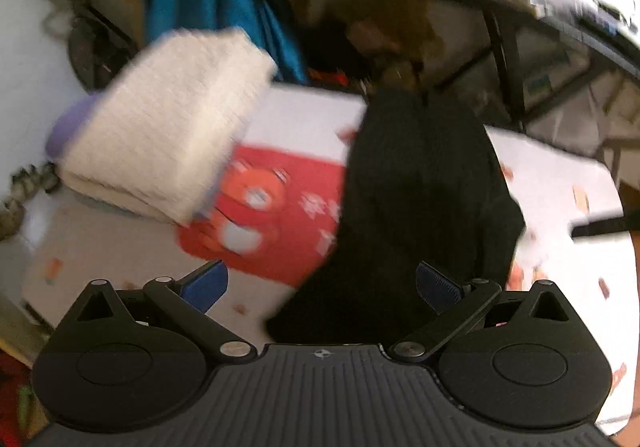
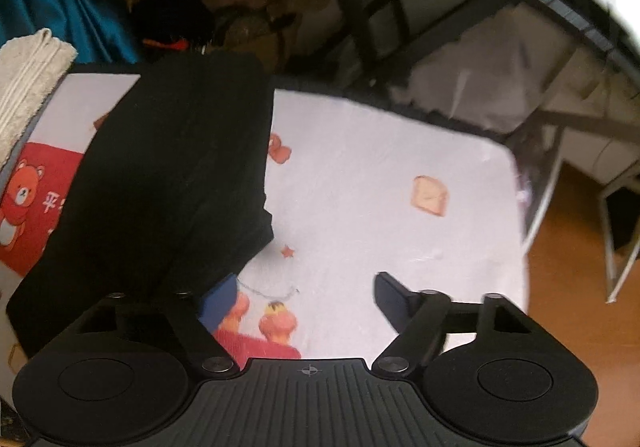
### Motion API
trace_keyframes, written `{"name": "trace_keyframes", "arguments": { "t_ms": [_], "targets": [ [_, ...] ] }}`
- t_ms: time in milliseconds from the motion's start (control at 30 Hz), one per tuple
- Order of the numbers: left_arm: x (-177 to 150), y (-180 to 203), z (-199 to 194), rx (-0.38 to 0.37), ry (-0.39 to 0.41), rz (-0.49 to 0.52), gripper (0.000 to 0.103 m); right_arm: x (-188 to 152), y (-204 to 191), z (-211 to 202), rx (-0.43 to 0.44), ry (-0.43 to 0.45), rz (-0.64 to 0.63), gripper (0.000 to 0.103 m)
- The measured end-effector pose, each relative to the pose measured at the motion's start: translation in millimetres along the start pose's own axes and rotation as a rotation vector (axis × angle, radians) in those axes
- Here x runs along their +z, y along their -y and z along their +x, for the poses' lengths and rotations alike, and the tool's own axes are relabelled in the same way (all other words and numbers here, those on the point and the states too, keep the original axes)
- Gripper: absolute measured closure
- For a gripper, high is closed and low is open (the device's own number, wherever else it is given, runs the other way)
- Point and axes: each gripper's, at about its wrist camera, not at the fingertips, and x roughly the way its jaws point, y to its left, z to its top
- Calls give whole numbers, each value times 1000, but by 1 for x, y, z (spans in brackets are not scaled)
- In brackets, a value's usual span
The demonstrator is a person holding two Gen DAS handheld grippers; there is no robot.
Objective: Fold clothes
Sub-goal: 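Close both grippers on the black garment's edge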
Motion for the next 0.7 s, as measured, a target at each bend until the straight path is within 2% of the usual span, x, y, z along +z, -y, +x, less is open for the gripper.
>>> {"name": "trace_keyframes", "arguments": {
  "t_ms": [33,100,200,233,333,567,667,700],
  "targets": [
    [-5,4,12,-20,-35,5,7,3,-1,13,17,-14,-4,46],
    [-12,16,35,9,-79,36,11,12,-3,40,61,-39,-28,54],
    [-18,25,52,50,-84,65,11,26,-19,68,78,-24,-104,50],
    [-20,25,55,58,-86,66,11,32,-26,76,75,-11,-131,45],
    [-21,22,60,86,-89,48,11,51,-49,90,77,35,-175,37],
    [-10,-11,71,141,-112,-53,11,86,-111,103,167,117,-319,38],
    [-9,-19,77,160,-118,-59,11,93,-134,113,176,94,-370,39],
    [-9,-22,79,160,-123,-70,11,93,-140,118,175,63,-391,46]
  ]
}}
